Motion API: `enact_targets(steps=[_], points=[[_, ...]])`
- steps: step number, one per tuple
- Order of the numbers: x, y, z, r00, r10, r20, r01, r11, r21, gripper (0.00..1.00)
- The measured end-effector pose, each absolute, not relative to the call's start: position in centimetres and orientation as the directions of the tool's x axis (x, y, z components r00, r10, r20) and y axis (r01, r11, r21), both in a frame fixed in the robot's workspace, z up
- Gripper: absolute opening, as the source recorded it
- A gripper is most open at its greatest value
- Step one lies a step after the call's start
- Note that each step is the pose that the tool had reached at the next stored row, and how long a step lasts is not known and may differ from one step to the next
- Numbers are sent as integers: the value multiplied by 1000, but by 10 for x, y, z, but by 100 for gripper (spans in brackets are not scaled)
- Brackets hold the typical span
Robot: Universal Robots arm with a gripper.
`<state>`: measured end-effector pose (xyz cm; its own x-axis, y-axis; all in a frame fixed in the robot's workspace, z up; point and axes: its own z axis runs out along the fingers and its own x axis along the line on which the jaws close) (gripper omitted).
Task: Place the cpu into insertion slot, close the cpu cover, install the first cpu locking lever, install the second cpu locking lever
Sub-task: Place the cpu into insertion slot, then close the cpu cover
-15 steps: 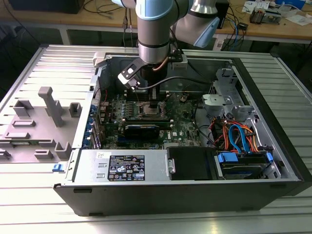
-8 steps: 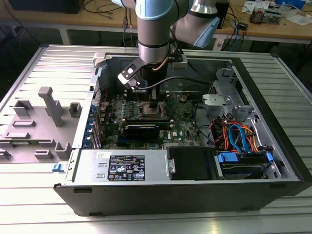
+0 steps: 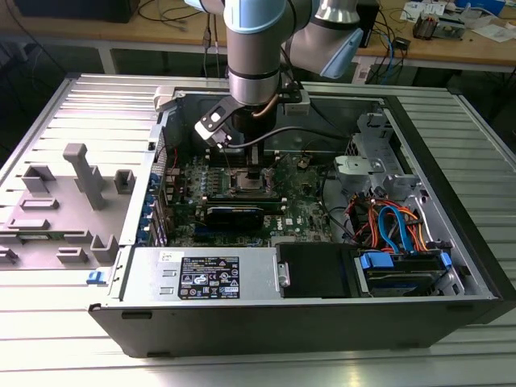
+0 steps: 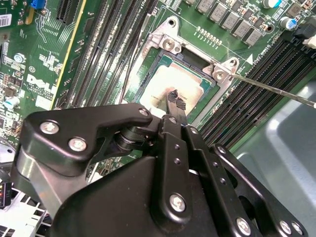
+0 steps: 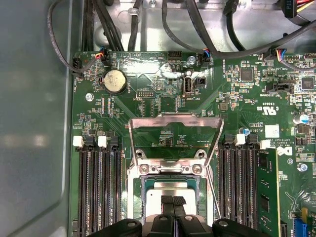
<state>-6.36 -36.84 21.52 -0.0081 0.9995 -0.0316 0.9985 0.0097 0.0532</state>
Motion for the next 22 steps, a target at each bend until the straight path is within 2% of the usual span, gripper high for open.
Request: enact_targets(steps=[15, 22], points=[[-64, -368, 216, -14, 999, -32, 998, 15, 53, 11], [-64, -368, 243, -14, 999, -39, 998, 16, 53, 11]])
